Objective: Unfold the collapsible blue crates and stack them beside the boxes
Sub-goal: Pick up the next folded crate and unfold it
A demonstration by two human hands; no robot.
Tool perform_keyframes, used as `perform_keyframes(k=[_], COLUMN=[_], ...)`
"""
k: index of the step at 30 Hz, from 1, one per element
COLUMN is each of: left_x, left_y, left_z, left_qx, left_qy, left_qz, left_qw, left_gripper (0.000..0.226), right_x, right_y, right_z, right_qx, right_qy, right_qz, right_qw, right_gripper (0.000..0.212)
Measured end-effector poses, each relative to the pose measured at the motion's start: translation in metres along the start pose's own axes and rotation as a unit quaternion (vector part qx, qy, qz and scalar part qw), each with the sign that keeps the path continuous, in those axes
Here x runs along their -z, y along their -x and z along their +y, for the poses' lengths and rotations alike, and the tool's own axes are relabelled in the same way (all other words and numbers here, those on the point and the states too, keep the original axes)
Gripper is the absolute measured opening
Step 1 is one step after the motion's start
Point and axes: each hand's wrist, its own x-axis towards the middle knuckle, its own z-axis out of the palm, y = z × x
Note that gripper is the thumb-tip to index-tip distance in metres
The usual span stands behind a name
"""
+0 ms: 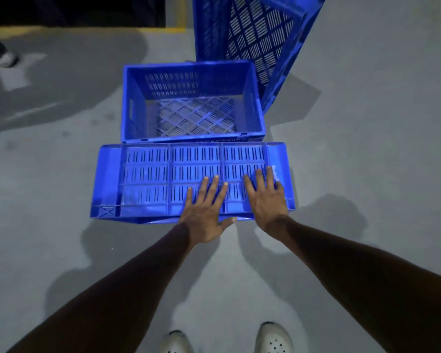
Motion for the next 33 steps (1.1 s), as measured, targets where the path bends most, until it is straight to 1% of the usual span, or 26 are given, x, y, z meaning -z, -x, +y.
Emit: perform_keyframes(k=[2,4,6,8,9,10,11,12,13,14,15,16,17,19,21,22,23,24,25,26,27,28,30,31,32,33], left_x=[0.009,0.020,0.035,0.057,0.069,0.081,0.092,0.102,0.114,0.135,0.154,0.174,0.190,0.226,0.264,0.277,0.295,0.315,0.337,0.361,0.384,0.401,0.436,0.451,0.463,0.479], left_y=[0.005,0.012,0.016,0.024,0.030,0.035,0.041,0.047,0.052,0.064,0.077,0.092,0.106,0.134,0.160,0.169,0.179,0.191,0.203,0.215,0.227,0.235,0.251,0.258,0.263,0.267], left_z=[0.006,0.014,0.026,0.043,0.052,0.063,0.072,0.082,0.093,0.102,0.110,0.117,0.122,0.127,0.135,0.138,0.144,0.152,0.161,0.173,0.184,0.196,0.217,0.228,0.238,0.247], left_qx=[0.025,0.056,0.103,0.183,0.240,0.303,0.365,0.413,0.432,0.435,0.412,0.380,0.352,0.309,0.273,0.251,0.236,0.230,0.218,0.196,0.179,0.170,0.156,0.149,0.138,0.119], left_qy=[0.013,-0.004,0.001,0.046,0.091,0.156,0.249,0.364,0.496,0.623,0.715,0.771,0.798,0.828,0.837,0.832,0.822,0.802,0.784,0.761,0.734,0.702,0.627,0.585,0.545,0.505], left_qz=[-0.002,0.016,0.026,0.043,0.042,0.034,0.027,0.018,0.009,-0.013,-0.059,-0.089,-0.118,-0.165,-0.193,-0.225,-0.255,-0.271,-0.282,-0.300,-0.307,-0.299,-0.249,-0.215,-0.183,-0.163], left_qw=[1.000,0.998,0.994,0.981,0.966,0.940,0.897,0.835,0.753,0.649,0.561,0.504,0.475,0.438,0.433,0.440,0.452,0.479,0.508,0.540,0.579,0.623,0.721,0.768,0.807,0.839], left_gripper=[0.087,0.084,0.076,0.075,0.079,0.085,0.090,0.092,0.083,0.058,0.032,0.030,0.037,0.044,0.043,0.047,0.050,0.047,0.037,0.027,0.025,0.026,0.011,0.006,0.008,0.009], right_x=[0.009,0.022,0.038,0.060,0.073,0.089,0.105,0.122,0.143,0.164,0.187,0.209,0.230,0.274,0.317,0.335,0.351,0.364,0.375,0.386,0.397,0.409,0.428,0.433,0.438,0.443], right_y=[0.007,0.017,0.031,0.046,0.055,0.064,0.073,0.082,0.091,0.099,0.110,0.120,0.131,0.156,0.189,0.205,0.221,0.236,0.252,0.269,0.286,0.303,0.332,0.345,0.359,0.372], right_z=[0.000,-0.002,-0.007,-0.006,-0.003,0.001,0.006,0.009,0.013,0.016,0.022,0.028,0.036,0.054,0.073,0.085,0.097,0.108,0.122,0.135,0.149,0.162,0.181,0.189,0.197,0.205], right_qx=[0.000,-0.009,-0.012,-0.017,-0.019,-0.019,-0.013,-0.007,-0.004,-0.003,-0.002,0.000,0.004,0.008,-0.030,-0.047,-0.059,-0.064,-0.065,-0.071,-0.078,-0.081,-0.078,-0.082,-0.095,-0.111], right_qy=[-0.009,-0.039,-0.094,-0.152,-0.176,-0.200,-0.220,-0.236,-0.251,-0.262,-0.267,-0.279,-0.301,-0.378,-0.432,-0.451,-0.469,-0.484,-0.500,-0.514,-0.535,-0.554,-0.584,-0.600,-0.619,-0.644], right_qz=[-0.014,-0.023,-0.031,-0.052,-0.069,-0.085,-0.103,-0.117,-0.130,-0.153,-0.184,-0.223,-0.260,-0.319,-0.362,-0.373,-0.374,-0.371,-0.362,-0.352,-0.339,-0.321,-0.294,-0.278,-0.259,-0.236], right_qw=[1.000,0.999,0.995,0.987,0.982,0.976,0.970,0.965,0.959,0.953,0.946,0.934,0.918,0.869,0.826,0.810,0.798,0.790,0.784,0.779,0.770,0.764,0.753,0.746,0.735,0.720], right_gripper=[0.088,0.093,0.083,0.072,0.068,0.063,0.056,0.050,0.046,0.041,0.036,0.031,0.027,0.019,0.021,0.024,0.027,0.032,0.041,0.046,0.042,0.032,0.013,0.016,0.027,0.040])
